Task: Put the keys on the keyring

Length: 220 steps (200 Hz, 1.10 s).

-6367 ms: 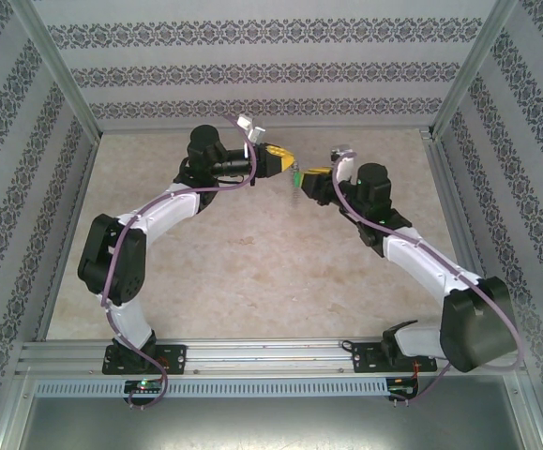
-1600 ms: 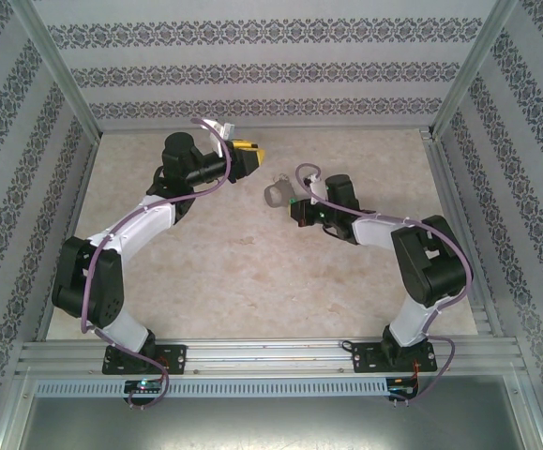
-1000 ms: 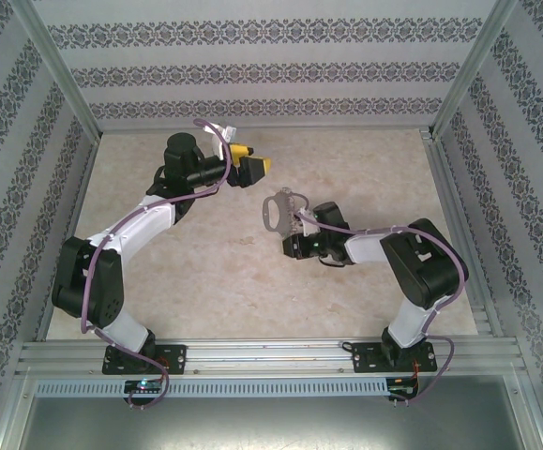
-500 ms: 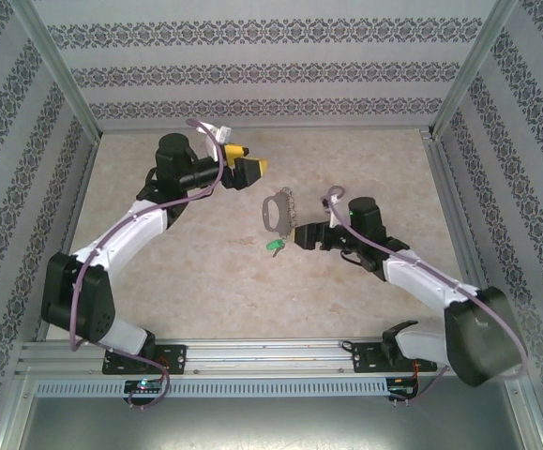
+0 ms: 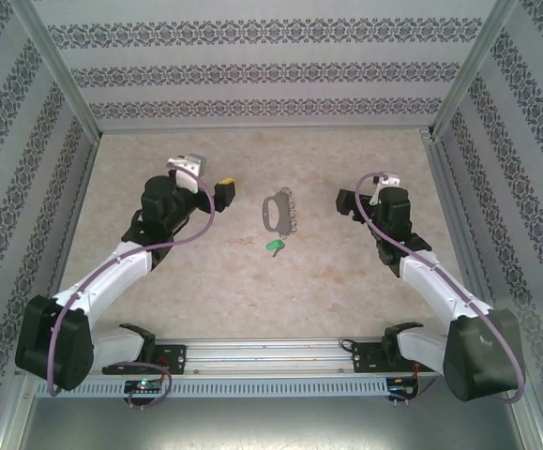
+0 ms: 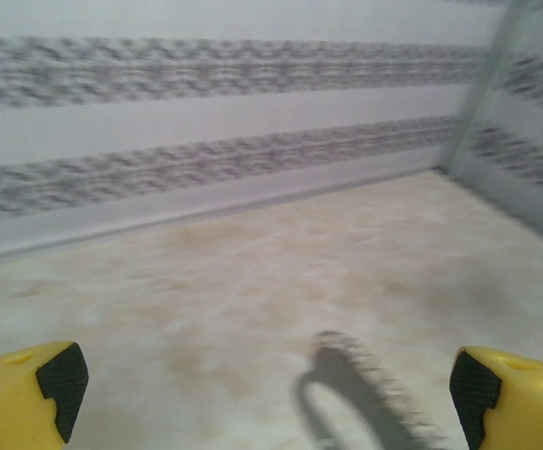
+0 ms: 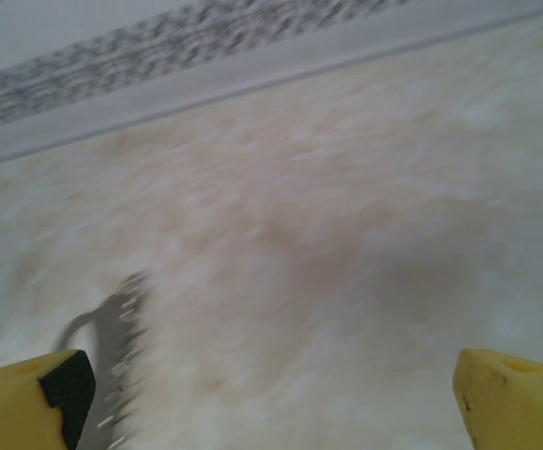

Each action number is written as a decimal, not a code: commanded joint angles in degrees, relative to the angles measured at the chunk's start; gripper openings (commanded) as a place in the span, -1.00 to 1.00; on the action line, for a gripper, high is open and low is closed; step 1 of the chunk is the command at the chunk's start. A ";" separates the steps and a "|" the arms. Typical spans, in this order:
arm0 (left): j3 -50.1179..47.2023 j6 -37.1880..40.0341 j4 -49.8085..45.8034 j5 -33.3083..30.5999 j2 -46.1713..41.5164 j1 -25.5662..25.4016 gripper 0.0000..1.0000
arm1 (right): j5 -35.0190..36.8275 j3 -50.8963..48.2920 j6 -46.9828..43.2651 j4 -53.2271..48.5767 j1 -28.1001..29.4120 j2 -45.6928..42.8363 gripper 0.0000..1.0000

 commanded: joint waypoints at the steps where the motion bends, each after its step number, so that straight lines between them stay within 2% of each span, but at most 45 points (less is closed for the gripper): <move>1: -4.61 9.25 5.51 -16.50 -2.92 1.47 1.00 | 13.17 1.14 -7.17 3.94 -2.15 4.03 0.95; 36: -12.57 11.73 7.09 -24.04 -4.85 3.71 1.00 | 16.46 -1.05 -5.75 10.52 -7.02 9.13 0.95; 63: -19.14 10.84 14.49 -26.26 -0.49 5.90 1.00 | 18.63 -2.11 -10.90 14.59 -7.78 9.85 0.95; 74: -22.22 11.58 20.77 -25.43 2.69 6.44 1.00 | 16.91 -1.87 -10.30 13.12 -8.67 10.49 0.95; 89: -26.86 10.51 34.03 -24.68 7.87 7.49 0.99 | 14.97 -3.74 -10.52 15.98 -9.12 11.93 0.95; 107: -29.30 8.23 45.35 -23.26 15.41 9.45 1.00 | 11.77 -7.91 -11.74 24.87 -9.12 14.38 0.95; 124: -30.31 9.10 54.71 -18.46 23.82 10.23 1.00 | 7.16 -11.79 -14.58 33.63 -8.17 15.55 0.95; 131: -30.70 9.39 58.95 -18.79 26.52 10.37 1.00 | 4.96 -13.32 -15.52 37.66 -8.11 16.94 0.95; 149: -28.18 8.29 48.69 -16.50 22.68 11.23 1.00 | 0.86 -17.72 -16.77 51.76 -8.14 22.09 0.95; 166: -25.89 7.74 45.09 -13.94 22.70 12.68 1.00 | -3.78 -16.01 -18.84 44.53 -8.33 19.77 0.95; 180: -22.99 6.63 37.73 -12.15 21.71 13.85 1.00 | -4.85 -15.84 -18.59 45.62 -8.54 21.14 0.95; 197: -19.55 4.66 31.05 -8.73 21.68 16.36 1.00 | -5.90 -13.11 -16.80 41.91 -9.87 20.85 0.95; 220: -18.05 2.70 28.04 -5.61 21.84 18.75 1.00 | -6.41 -13.01 -16.55 41.66 -10.31 20.89 0.95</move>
